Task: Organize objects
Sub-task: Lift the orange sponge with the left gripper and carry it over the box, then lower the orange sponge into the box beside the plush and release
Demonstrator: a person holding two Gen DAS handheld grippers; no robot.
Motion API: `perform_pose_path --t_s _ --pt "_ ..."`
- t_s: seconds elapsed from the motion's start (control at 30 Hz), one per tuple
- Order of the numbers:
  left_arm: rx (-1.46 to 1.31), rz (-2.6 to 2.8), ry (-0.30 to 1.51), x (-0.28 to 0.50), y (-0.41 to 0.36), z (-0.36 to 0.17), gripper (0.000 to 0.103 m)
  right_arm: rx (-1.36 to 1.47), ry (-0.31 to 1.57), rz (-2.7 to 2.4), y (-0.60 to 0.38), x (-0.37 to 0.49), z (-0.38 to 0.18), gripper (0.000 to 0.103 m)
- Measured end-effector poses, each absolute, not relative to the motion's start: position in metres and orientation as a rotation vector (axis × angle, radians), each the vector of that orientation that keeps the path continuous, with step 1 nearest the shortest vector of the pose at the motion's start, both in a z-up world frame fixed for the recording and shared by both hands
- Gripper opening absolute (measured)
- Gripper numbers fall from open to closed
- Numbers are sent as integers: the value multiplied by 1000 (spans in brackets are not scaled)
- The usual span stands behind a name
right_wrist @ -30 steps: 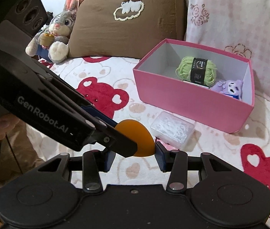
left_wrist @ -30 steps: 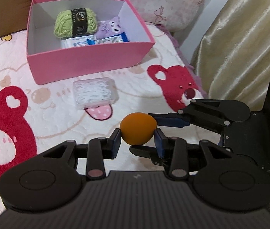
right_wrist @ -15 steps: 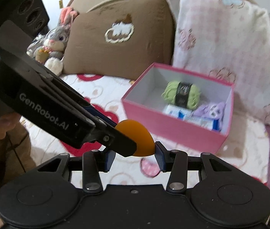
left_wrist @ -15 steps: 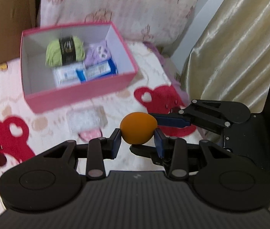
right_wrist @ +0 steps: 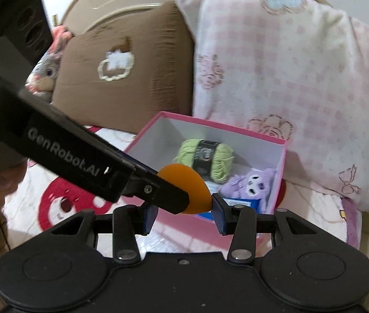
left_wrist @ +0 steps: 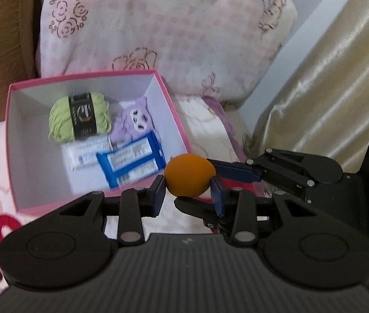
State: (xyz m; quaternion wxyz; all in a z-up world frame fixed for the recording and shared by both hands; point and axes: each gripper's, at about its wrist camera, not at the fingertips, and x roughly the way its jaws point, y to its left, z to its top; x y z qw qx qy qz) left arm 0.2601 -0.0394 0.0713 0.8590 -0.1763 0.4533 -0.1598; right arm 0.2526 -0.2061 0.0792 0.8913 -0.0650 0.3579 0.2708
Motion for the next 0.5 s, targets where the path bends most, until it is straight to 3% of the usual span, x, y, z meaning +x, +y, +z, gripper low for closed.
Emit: perform_pose_path --t_s 0.5 --pt "-510 -285 925 343 -4 10 35 -50 831 489 -197 351 29 49"
